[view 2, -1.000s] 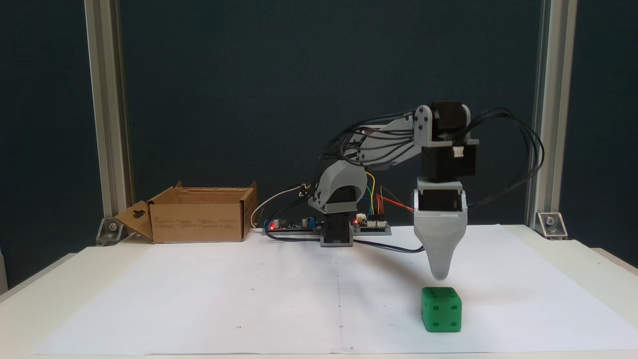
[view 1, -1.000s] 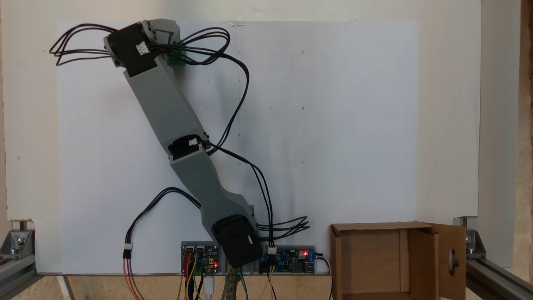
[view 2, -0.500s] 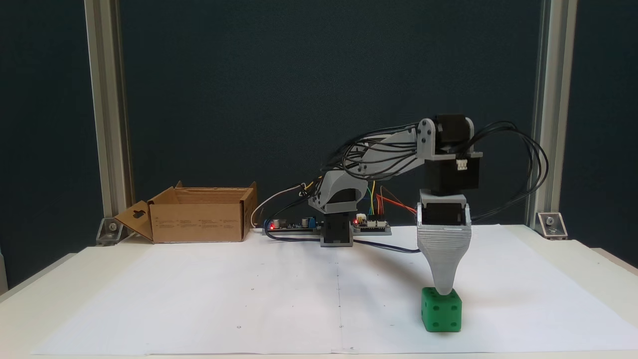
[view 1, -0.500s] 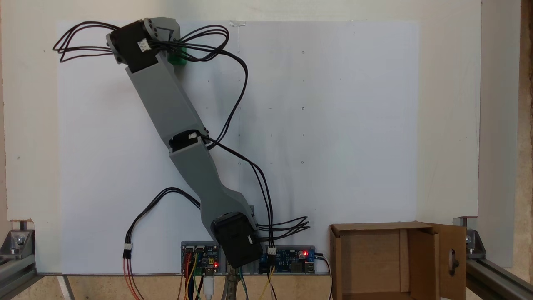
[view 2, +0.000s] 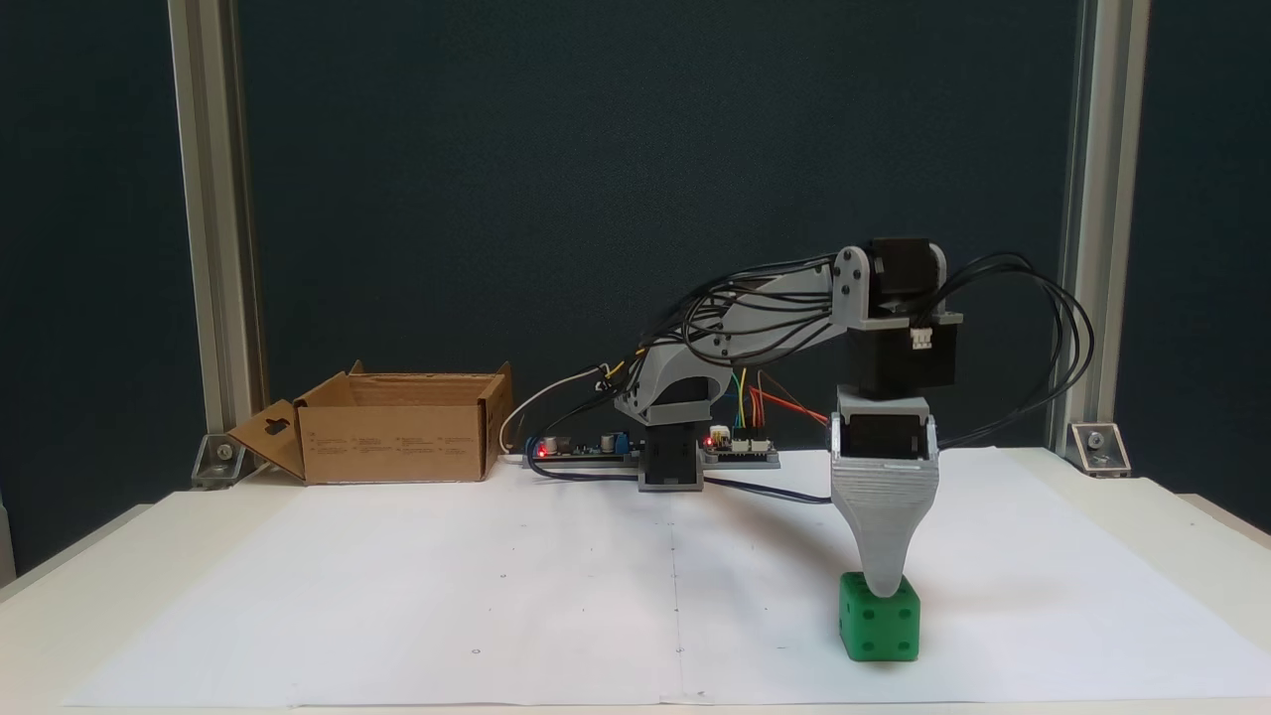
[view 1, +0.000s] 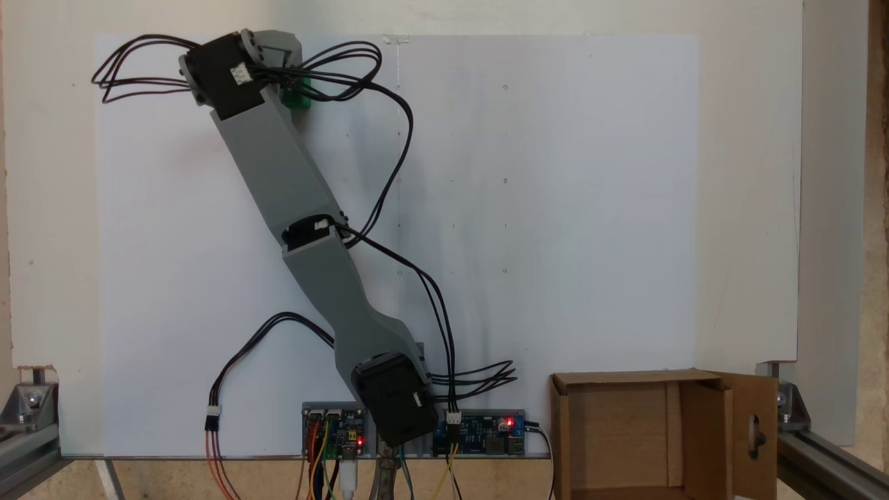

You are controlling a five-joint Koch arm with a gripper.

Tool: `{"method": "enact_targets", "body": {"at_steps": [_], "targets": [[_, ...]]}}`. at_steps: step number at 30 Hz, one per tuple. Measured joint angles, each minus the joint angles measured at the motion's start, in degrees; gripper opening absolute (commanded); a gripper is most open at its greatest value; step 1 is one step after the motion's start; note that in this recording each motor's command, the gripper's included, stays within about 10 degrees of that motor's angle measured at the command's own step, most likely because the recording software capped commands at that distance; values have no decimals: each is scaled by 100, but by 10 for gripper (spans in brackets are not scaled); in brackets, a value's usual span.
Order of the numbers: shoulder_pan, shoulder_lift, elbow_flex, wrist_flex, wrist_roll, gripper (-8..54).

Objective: Grasp a green dice and put it in the bin.

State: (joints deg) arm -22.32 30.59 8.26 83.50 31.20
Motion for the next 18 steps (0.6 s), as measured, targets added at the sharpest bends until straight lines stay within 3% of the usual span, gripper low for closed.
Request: {"method": "enact_targets", "body": {"at_steps": [18], "targets": [[0, -439, 0, -9, 0, 424]]}}
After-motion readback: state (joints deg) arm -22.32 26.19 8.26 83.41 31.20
